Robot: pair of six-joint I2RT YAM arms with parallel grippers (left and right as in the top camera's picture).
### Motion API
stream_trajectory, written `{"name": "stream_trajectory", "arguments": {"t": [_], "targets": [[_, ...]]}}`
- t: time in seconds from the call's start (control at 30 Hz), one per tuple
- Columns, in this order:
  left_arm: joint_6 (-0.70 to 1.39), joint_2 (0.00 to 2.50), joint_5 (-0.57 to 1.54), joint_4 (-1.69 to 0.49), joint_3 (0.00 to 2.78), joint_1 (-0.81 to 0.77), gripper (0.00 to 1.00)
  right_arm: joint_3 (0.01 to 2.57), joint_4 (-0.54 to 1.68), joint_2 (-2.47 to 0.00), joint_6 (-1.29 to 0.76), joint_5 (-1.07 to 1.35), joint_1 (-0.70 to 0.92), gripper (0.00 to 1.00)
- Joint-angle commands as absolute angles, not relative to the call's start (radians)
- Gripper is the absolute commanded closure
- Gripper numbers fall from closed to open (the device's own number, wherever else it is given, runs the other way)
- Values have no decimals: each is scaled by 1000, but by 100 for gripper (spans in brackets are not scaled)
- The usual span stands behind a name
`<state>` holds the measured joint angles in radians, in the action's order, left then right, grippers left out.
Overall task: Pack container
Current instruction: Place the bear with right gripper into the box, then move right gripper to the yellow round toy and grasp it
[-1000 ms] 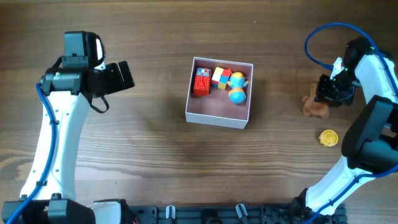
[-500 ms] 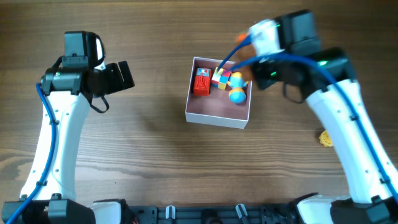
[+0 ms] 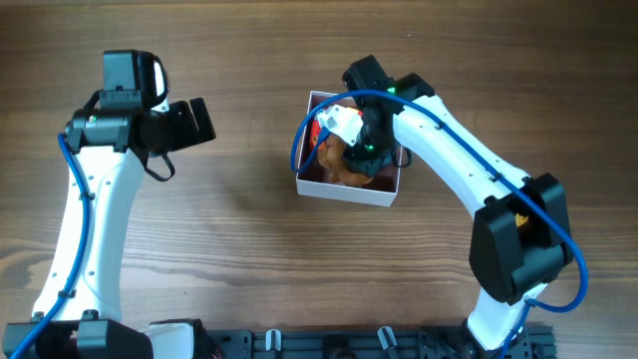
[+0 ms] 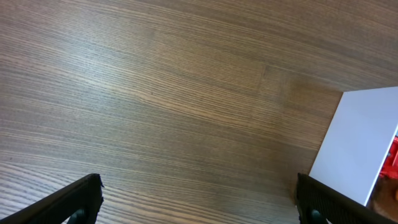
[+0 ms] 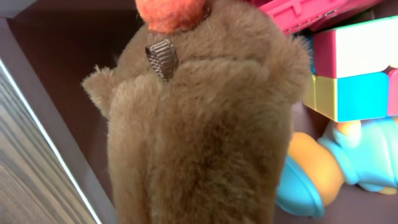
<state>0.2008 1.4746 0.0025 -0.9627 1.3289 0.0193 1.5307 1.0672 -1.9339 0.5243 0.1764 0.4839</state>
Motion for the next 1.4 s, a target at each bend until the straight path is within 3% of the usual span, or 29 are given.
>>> {"name": "stream_trajectory", "arguments": {"t": [0.0,0.07,0.2,0.4,0.5,0.57,0.63,0.67,0.77,0.87,0.97,1.07,1.2,1.37], "targets": [[215,1470,11,-963,1327,22,0,1527,1092,-1954,520,215,505,51],[215,1470,11,-963,1327,22,0,1527,1093,-1954,520,216,505,39],[214,1470,11,-962,1327,22,0,1527,1095,-1954,516,214,505,35],[214,1470,11,-962,1327,22,0,1528,1103,-1848,494,203,505,20],[214,1470,11,-962,1327,22,0,1528,1081,-1760,476,162,505,19],[214,1470,11,-962,1327,22,0,1528,1074,-1696,431,62,505,24],[214,1470,11,-962,1327,22,0,1528,1027,-1598,213,-125,480,24],[214,1470,11,-962,1327,22,0,1528,1012,-1557,92,-192,451,21],[214,1470,11,-962,1327,22,0,1528,1036,-1396,-274,-254,268,0],[214,1470,11,-962,1327,22,0,1527,1179,-1279,-521,-159,-64,0],[214,1470,11,-962,1327,22,0,1485,1260,-1299,-510,-27,-344,0],[214,1470,11,-962,1327,22,0,1295,1198,-1340,-482,80,-511,0],[214,1470,11,-963,1327,22,0,1030,1001,-1436,-444,126,-575,0],[214,1470,11,-963,1327,22,0,941,859,-1639,-424,136,-575,0]]}}
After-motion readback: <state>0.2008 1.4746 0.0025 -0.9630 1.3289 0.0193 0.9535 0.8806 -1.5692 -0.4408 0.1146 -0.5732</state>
